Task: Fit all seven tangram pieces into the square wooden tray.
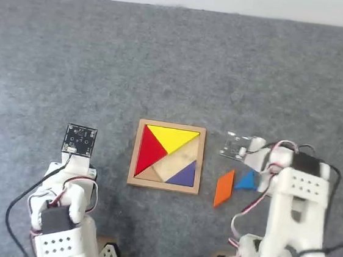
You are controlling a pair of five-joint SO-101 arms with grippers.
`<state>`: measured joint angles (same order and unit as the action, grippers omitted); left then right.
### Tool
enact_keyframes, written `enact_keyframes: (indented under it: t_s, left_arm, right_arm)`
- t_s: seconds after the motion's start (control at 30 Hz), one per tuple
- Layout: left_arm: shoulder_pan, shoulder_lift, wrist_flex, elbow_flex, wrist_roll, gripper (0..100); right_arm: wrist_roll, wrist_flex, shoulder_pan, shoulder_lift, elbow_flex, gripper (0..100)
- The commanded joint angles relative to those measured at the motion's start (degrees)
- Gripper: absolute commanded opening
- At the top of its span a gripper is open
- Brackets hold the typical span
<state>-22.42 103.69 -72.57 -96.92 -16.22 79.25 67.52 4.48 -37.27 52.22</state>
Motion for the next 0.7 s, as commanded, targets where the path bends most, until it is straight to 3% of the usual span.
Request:
enact_keyframes:
  t_s: [0.0,0.17,0.3,0.67]
  left_arm:
    - [0.18,0.62,-0.35,0.48,0.44,9]
    - [0.18,0.62,-0.35,0.48,0.44,9]
    - [0.18,0.62,-0.35,0.48,0.44,9]
    - [0.18,0.62,-0.35,0.48,0.44,9]
  right_arm:
    - [-7.65,1.71,-10.24,-6.55,-1.67,6.9]
    - [-14.42,1.19,-28.7,-5.23,-2.11,6.9]
    - [-17.76,-1.45,-39.08,-0.13,-4.13,6.8]
    - [-20.22,-11.82,-47.08,21.76,-12.57,7.1]
